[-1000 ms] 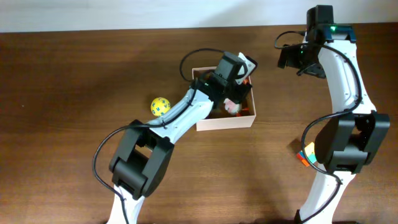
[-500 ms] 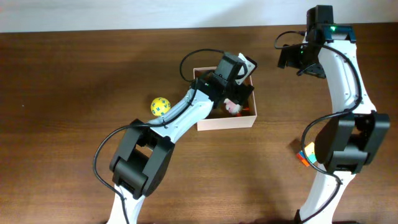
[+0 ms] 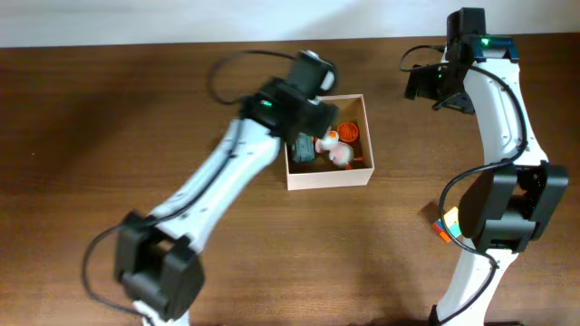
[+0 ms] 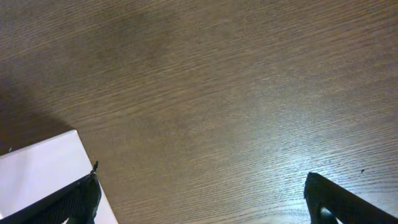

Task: Pack container
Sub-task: 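Open the left gripper to drop the orange ball into the box, then lower the left gripper onto the yellow ball and grasp it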

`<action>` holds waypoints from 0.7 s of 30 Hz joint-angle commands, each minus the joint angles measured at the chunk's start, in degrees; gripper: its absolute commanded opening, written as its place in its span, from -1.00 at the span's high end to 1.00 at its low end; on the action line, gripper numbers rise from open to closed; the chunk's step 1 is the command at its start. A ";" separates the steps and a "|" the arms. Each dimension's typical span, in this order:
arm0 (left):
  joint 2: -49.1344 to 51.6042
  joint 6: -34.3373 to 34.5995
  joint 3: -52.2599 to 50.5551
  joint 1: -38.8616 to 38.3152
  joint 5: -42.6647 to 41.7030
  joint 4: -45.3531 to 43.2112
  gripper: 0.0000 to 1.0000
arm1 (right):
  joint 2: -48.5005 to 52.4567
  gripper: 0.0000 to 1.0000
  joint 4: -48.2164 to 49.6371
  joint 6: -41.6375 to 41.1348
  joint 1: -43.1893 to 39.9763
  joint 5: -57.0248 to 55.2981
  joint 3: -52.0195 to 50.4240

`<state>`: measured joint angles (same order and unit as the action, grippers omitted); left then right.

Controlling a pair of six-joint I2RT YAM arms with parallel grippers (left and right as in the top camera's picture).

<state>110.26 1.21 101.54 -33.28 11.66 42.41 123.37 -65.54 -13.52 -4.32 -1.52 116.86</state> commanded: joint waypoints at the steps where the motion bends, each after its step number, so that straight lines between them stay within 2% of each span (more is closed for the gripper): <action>1: -1.97 9.53 0.72 4.72 7.65 5.09 -0.95 | 0.00 -0.98 -0.02 -0.50 0.15 -0.68 -0.09; 4: -1.46 18.14 -0.96 9.03 7.61 9.44 -0.96 | 0.00 -0.98 -0.02 -0.50 0.15 -0.66 -0.09; 6: -1.07 20.57 -2.60 11.34 6.43 10.14 -0.96 | 0.00 -0.98 -0.02 -0.50 0.15 -0.66 -0.09; 10: 0.70 20.68 -7.26 15.21 -0.22 8.57 -0.96 | 0.00 -0.98 -0.02 -0.50 0.15 -0.68 -0.09; 21: 9.46 20.63 -9.64 16.94 -4.61 10.47 -0.96 | 0.00 -0.98 -0.02 -0.50 0.15 -0.66 -0.09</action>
<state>117.89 20.86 92.20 -16.36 9.37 51.94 123.37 -65.54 -13.50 -4.32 -1.52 116.86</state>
